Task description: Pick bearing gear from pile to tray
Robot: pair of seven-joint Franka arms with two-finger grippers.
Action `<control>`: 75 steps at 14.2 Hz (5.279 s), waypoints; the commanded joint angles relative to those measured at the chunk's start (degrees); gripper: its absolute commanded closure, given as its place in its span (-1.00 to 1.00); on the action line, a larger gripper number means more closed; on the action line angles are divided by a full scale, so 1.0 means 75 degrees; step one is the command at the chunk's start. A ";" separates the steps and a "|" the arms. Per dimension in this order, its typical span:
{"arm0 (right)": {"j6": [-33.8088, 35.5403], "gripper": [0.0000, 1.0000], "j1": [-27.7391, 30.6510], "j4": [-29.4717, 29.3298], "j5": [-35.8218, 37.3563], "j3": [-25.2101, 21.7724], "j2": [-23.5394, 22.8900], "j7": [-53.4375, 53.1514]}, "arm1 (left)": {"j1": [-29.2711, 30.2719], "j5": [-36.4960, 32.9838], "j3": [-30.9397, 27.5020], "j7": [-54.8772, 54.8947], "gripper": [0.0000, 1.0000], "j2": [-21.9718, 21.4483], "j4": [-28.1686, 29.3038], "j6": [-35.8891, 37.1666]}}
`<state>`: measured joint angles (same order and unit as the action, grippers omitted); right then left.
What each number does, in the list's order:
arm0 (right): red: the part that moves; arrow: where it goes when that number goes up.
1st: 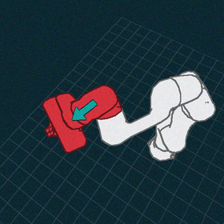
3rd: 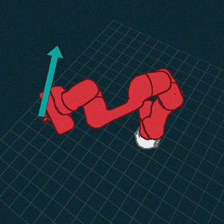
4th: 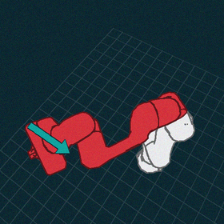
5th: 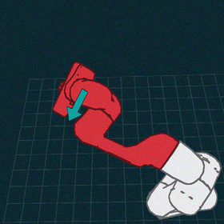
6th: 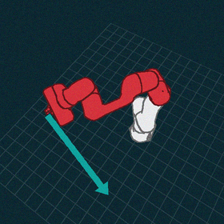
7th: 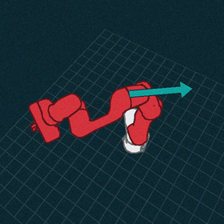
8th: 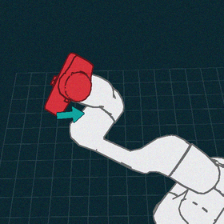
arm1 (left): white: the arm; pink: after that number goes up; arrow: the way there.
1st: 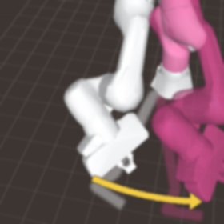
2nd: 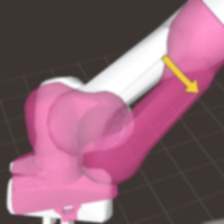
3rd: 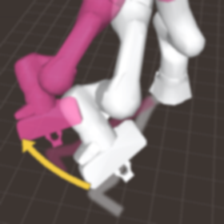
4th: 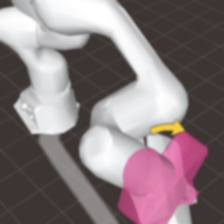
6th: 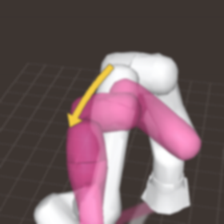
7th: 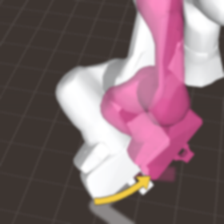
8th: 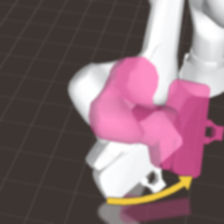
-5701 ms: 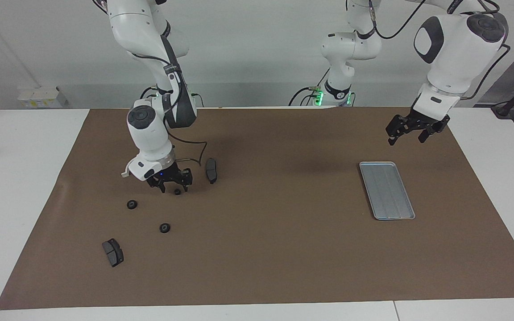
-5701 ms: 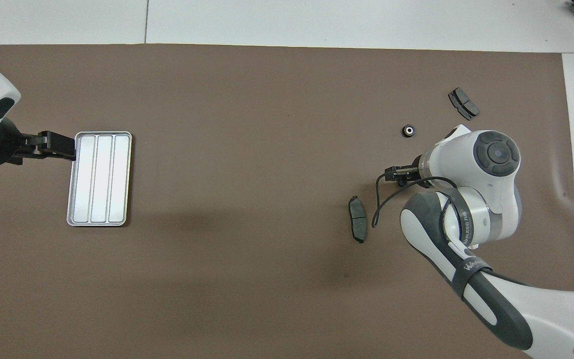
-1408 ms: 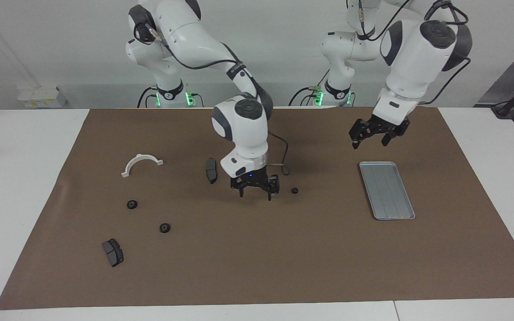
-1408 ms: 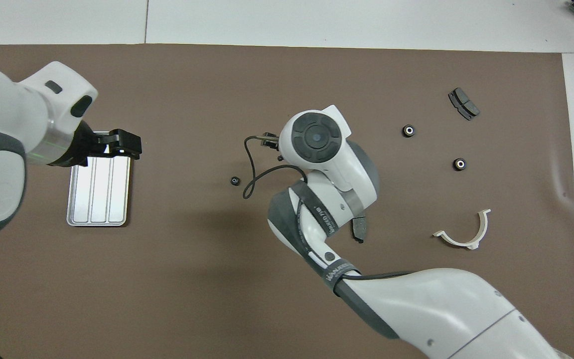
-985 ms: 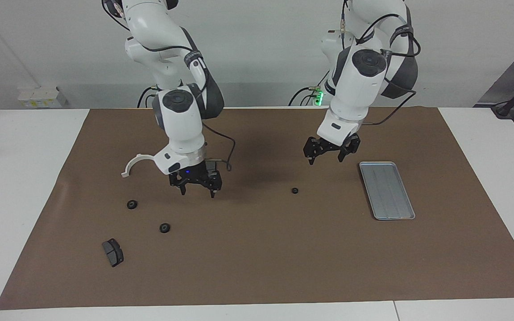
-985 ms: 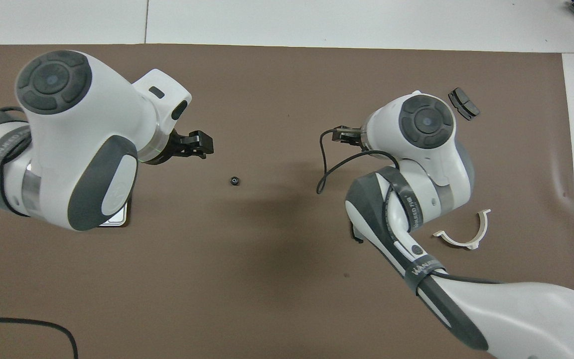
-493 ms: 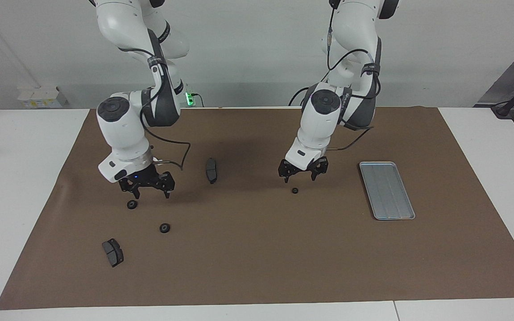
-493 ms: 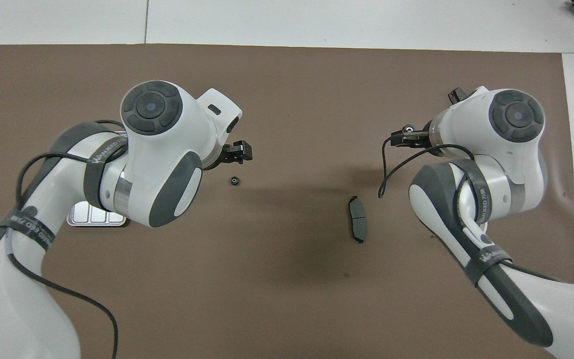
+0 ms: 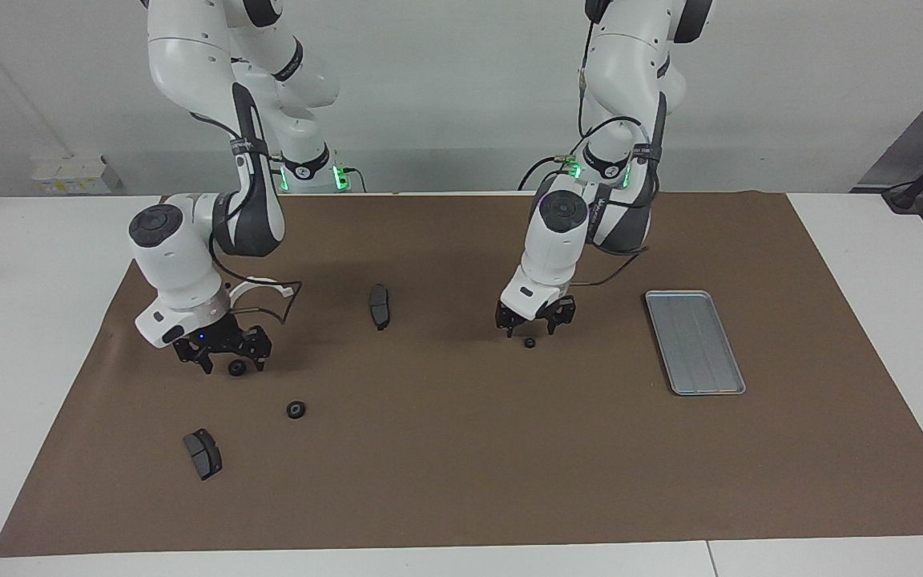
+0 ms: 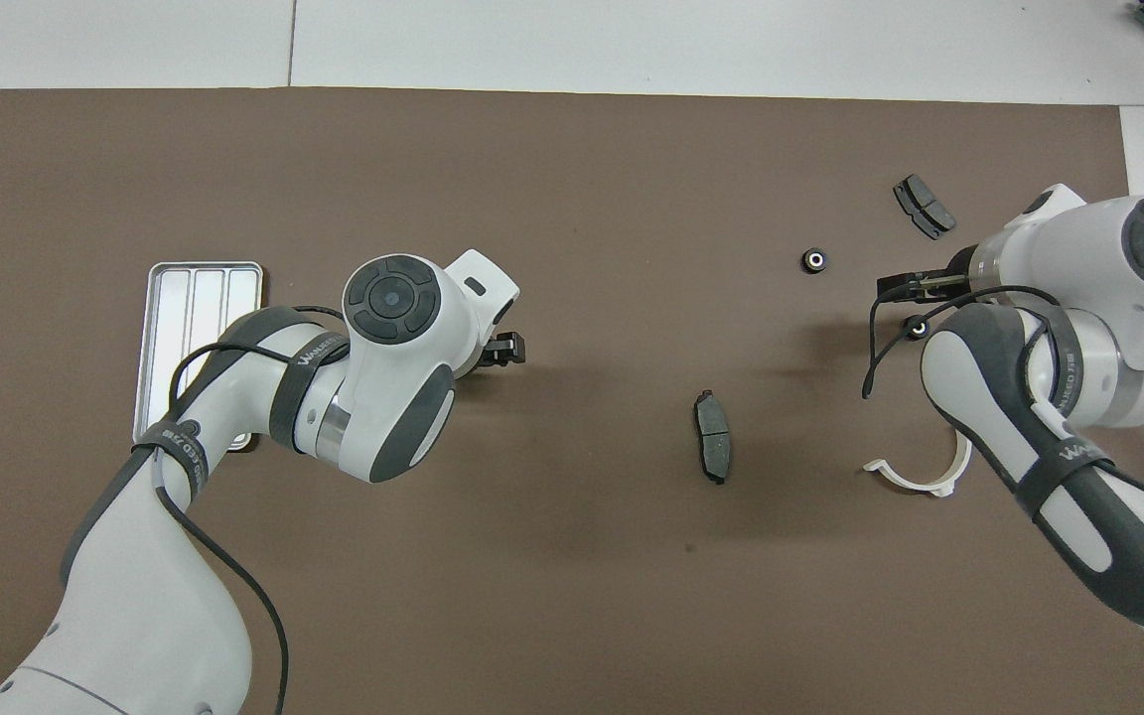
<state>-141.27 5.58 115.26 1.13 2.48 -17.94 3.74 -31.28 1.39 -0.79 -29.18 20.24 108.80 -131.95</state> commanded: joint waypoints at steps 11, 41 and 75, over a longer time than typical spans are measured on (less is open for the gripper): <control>-0.0265 -0.39 0.0288 0.0464 -0.0151 0.0126 -0.0046 0.0275 | -0.0106 -0.0127 -0.0106 -0.0024 0.15 -0.0051 0.0658 -0.1145; 0.1304 1.00 -0.4655 -0.2685 0.0363 0.0267 -0.0910 -0.6565 | 0.3864 -0.0010 -0.0118 0.3756 1.00 -0.0647 -0.0329 0.1375; 0.0675 -1.00 -0.1378 -0.2021 0.0459 0.0313 -0.0490 -0.2072 | -0.0106 -0.0502 -0.0106 -0.0398 -0.37 0.0687 -0.0866 -0.0756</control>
<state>-132.66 -7.69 99.57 6.35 3.93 -19.56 -17.45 -30.56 -1.02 -0.60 -30.18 23.17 103.49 -134.61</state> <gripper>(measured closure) 0.000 0.313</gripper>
